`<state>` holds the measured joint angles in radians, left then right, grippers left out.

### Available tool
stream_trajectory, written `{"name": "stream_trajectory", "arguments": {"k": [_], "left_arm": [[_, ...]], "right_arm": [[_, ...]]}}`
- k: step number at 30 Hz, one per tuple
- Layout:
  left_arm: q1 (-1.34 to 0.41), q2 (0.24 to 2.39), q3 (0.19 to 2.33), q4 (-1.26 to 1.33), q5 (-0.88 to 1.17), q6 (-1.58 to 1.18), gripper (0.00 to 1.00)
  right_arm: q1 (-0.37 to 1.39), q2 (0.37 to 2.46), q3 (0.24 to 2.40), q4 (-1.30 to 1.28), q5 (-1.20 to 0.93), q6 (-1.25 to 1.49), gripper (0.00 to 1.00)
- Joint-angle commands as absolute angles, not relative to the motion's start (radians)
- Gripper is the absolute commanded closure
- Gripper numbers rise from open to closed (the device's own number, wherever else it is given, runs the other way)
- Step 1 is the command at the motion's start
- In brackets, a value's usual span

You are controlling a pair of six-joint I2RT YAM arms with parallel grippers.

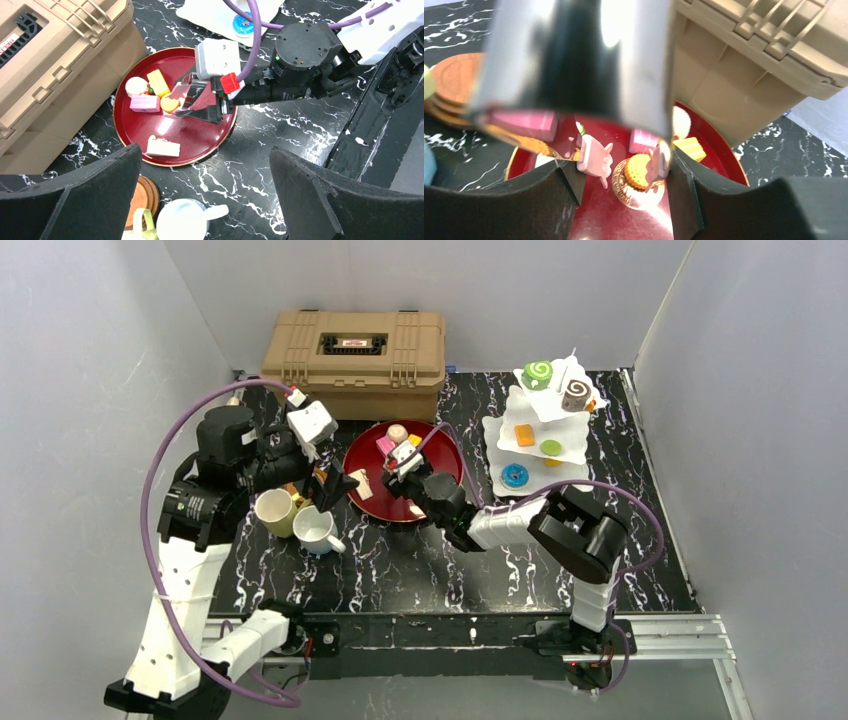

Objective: Serve the afternoon tea
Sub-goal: Pick up the desert from the tray.

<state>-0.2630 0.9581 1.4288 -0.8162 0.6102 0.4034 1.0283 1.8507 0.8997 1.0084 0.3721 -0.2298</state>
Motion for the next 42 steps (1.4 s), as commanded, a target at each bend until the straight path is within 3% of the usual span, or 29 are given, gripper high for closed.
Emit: {"name": "stream_trajectory", "arguments": {"k": [1,32,42], "left_arm": [[-0.256,0.926,1.415,-0.834,0.612,0.423,0.02],[-0.257,0.922,1.423,-0.843,0.679,0.436,0.02],[-0.258,0.913,1.417,-0.845,0.687,0.441,0.02]], "right_arm": [[1.025,1.87,0.962,1.143,0.456,-0.261,0.35],[0.971,1.966,0.944,1.143,0.438,-0.096,0.28],[0.971,1.983,0.95,1.124,0.49,-0.176,0.28]]}}
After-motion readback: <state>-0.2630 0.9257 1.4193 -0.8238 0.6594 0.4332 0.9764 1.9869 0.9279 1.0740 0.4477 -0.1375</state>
